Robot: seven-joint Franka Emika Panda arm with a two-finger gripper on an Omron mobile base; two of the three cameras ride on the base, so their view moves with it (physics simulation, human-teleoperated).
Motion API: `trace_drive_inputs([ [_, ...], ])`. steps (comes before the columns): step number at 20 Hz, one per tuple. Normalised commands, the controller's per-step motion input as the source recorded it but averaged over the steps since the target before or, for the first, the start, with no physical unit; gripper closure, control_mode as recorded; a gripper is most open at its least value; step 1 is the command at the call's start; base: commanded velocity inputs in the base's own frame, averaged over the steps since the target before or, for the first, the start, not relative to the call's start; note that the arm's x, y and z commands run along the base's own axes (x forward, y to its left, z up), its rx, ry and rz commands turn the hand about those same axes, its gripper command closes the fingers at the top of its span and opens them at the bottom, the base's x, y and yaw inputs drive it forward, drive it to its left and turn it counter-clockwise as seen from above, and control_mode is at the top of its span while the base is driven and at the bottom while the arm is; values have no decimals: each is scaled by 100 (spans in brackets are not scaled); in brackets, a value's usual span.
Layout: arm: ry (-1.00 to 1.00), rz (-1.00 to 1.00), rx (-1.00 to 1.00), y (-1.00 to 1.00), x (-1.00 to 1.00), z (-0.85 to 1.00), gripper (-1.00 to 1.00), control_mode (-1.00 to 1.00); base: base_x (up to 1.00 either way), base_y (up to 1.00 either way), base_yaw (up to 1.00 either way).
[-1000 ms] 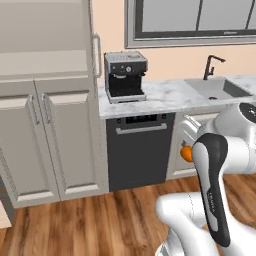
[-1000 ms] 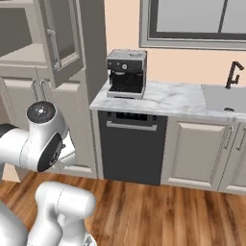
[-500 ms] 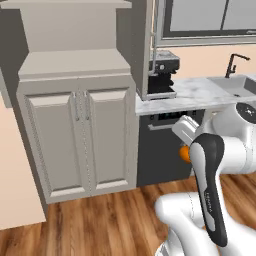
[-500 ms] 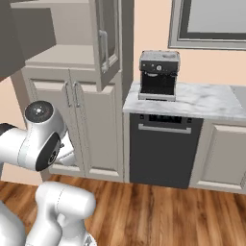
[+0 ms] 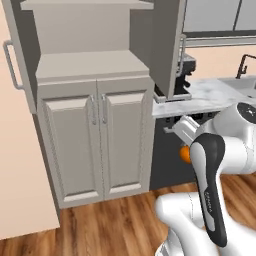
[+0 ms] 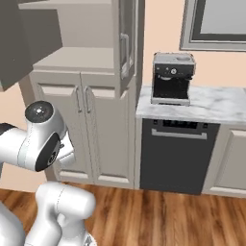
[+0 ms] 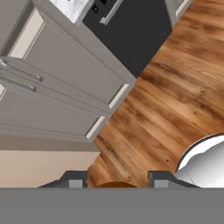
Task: Pick the tangerine from the counter and place it in the cabinet. Then close the cabinet.
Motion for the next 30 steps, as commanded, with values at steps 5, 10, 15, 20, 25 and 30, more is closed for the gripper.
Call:
trace_drive_inputs([
  [5,0,0,0,0,0,0,100,100,70,49,-9],
  [10,0,0,0,0,0,0,100,100,70,43,-10],
  [15,0,0,0,0,0,0,100,100,56,46,-11],
  [20,0,0,0,0,0,0,100,100,53,37,-9],
  [25,0,0,0,0,0,0,100,100,46,30,-6],
  [30,0,0,0,0,0,0,100,100,33,36,-4],
])
